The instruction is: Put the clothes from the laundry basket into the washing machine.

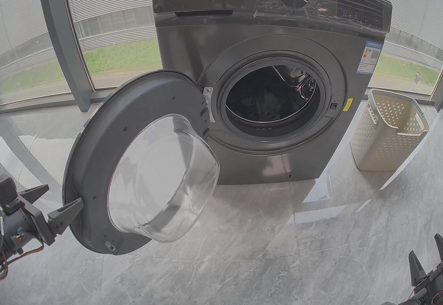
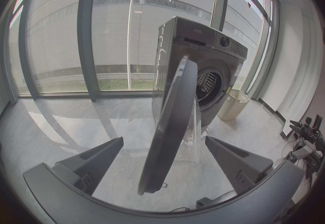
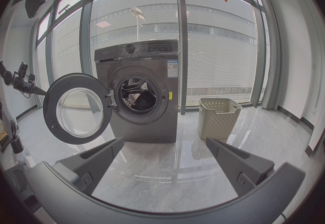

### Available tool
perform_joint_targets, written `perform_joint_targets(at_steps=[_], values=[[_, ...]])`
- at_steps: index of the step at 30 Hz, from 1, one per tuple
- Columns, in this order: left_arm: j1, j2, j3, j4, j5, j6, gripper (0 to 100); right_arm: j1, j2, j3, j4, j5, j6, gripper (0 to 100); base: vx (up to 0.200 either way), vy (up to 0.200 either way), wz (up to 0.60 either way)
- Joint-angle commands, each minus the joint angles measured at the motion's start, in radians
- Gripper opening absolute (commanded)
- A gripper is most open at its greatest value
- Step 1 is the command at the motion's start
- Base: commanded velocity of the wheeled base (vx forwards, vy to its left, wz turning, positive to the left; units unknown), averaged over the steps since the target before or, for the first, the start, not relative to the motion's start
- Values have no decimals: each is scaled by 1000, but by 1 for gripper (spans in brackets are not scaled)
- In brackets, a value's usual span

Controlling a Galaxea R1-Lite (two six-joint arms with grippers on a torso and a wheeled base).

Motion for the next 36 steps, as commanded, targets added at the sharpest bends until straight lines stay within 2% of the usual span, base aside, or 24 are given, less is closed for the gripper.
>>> perform_joint_targets(at_steps=[1, 6, 11, 14, 16, 20, 21, 27, 31, 36], values=[[-3, 195, -14, -58, -58, 0, 100, 0, -16, 12, 0, 0, 1, 100, 0, 0, 0], [-18, 243, -19, -109, -77, 3, 100, 0, -16, 12, 0, 0, 1, 100, 0, 0, 0], [-141, 218, -22, -123, -127, -11, 100, 0, -16, 12, 0, 0, 1, 100, 0, 0, 0], [-259, 199, -26, -124, -144, -23, 100, 0, -16, 12, 0, 0, 1, 100, 0, 0, 0], [-330, 191, -37, -126, -144, -43, 100, 0, -16, 12, 0, 0, -1, 100, 0, 0, 0], [-429, 191, -76, -128, -142, -112, 100, 0, -16, 12, 0, 0, 1, 100, 0, 0, 0], [-434, 191, -85, -132, -141, -129, 100, 0, -16, 12, 0, 0, 1, 100, 0, 0, 0], [-429, 177, -79, -143, -121, -135, 100, 0, -16, 12, 0, 0, 1, 100, 0, 0, 0], [-422, 67, -77, -124, -116, -143, 100, 0, -16, 12, 0, 0, 1, 100, 0, 0, 0], [-327, 22, -48, -123, -60, -128, 100, 0, -16, 12, 0, 0, 1, 100, 0, 0, 0]])
